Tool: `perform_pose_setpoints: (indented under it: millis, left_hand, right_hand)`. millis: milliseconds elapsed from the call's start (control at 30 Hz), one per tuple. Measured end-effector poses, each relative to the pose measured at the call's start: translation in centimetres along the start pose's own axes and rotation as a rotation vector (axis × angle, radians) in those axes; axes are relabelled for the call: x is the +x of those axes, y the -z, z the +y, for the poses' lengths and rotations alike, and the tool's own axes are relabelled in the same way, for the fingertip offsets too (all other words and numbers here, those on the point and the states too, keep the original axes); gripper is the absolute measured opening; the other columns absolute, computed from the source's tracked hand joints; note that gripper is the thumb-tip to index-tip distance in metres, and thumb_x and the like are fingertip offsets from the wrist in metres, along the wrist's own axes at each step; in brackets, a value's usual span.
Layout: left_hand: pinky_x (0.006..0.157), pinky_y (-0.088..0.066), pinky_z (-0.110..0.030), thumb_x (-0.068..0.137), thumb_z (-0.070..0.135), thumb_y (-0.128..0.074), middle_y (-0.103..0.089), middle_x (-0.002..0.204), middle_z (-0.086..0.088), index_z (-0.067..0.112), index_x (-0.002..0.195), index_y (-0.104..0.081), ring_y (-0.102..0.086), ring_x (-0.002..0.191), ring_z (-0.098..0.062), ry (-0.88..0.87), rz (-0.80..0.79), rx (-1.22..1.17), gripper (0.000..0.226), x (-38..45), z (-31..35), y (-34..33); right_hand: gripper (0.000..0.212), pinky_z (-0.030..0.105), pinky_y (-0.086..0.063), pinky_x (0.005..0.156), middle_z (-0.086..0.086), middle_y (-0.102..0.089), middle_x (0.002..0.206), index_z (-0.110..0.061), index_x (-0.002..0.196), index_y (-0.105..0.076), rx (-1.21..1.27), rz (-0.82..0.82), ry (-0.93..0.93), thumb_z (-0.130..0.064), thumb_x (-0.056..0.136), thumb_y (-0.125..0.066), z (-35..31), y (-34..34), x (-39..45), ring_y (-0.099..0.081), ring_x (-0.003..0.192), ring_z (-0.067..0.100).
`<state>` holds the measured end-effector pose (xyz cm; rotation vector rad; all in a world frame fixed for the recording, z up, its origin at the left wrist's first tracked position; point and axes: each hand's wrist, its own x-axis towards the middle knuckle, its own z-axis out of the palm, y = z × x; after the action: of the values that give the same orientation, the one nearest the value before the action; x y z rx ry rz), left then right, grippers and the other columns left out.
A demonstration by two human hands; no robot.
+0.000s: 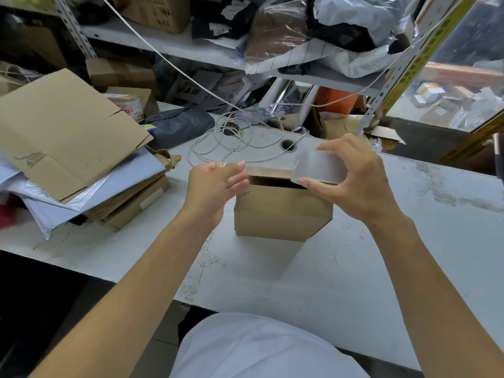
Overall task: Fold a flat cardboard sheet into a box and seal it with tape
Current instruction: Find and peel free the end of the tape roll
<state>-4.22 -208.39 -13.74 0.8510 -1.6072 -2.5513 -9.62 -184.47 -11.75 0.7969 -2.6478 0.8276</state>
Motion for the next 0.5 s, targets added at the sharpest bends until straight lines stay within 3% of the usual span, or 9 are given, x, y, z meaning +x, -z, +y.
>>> perform_pose_setpoints:
  millis: [100, 200, 333, 400, 500]
  left_hand:
    - [0.085, -0.06, -0.031, 0.085, -0.004, -0.072, -0.074, 0.092, -0.016, 0.009, 0.075, -0.049, -0.074, 0.098, -0.03, -0.034, -0.029, -0.079, 0.028, -0.2, 0.0, 0.4]
    - [0.079, -0.06, -0.027, 0.085, -0.013, -0.065, -0.068, 0.093, -0.018, 0.012, 0.074, -0.042, -0.074, 0.088, -0.027, -0.087, -0.101, -0.151, 0.036, -0.6, 0.3, 0.2]
    - [0.073, -0.058, -0.024, 0.082, -0.016, -0.066, -0.067, 0.095, -0.019, 0.008, 0.084, -0.048, -0.074, 0.085, -0.027, -0.124, -0.07, -0.07, 0.03, -0.8, 0.6, 0.2]
    - [0.072, -0.059, -0.025, 0.083, -0.017, -0.066, -0.068, 0.097, -0.021, 0.008, 0.099, -0.05, -0.074, 0.083, -0.026, -0.105, -0.072, -0.066, 0.034, -0.9, 0.7, 0.2]
    - [0.076, -0.059, -0.03, 0.08, -0.018, -0.067, -0.07, 0.095, -0.023, 0.035, 0.137, -0.034, -0.073, 0.085, -0.026, -0.079, -0.153, -0.015, 0.085, -0.9, 0.6, 0.6]
  right_hand:
    - [0.061, 0.023, -0.042, 0.075, 0.004, -0.058, 0.113, -0.017, 0.118, -0.059, -0.017, 0.03, -0.023, -0.055, 0.073, -0.077, 0.1, 0.1, -0.2, -0.048, 0.101, 0.012]
    - [0.06, 0.024, -0.039, 0.078, 0.005, -0.057, 0.113, -0.015, 0.118, -0.059, -0.013, 0.051, -0.035, -0.051, 0.073, -0.077, -0.1, -0.3, -0.4, -0.048, 0.103, 0.015]
    - [0.059, 0.023, -0.036, 0.079, 0.005, -0.056, 0.112, -0.013, 0.118, -0.059, -0.039, 0.07, -0.025, -0.049, 0.074, -0.077, -0.2, -1.0, -0.6, -0.046, 0.104, 0.016]
    - [0.059, 0.022, -0.036, 0.078, 0.005, -0.056, 0.111, -0.012, 0.117, -0.06, -0.041, 0.081, -0.018, -0.049, 0.074, -0.077, -0.2, -1.3, -0.6, -0.047, 0.103, 0.017]
    - [0.06, 0.023, -0.039, 0.078, 0.007, -0.057, 0.111, -0.012, 0.117, -0.06, -0.036, 0.085, -0.01, -0.05, 0.074, -0.077, -0.1, -1.5, -0.6, -0.048, 0.103, 0.017]
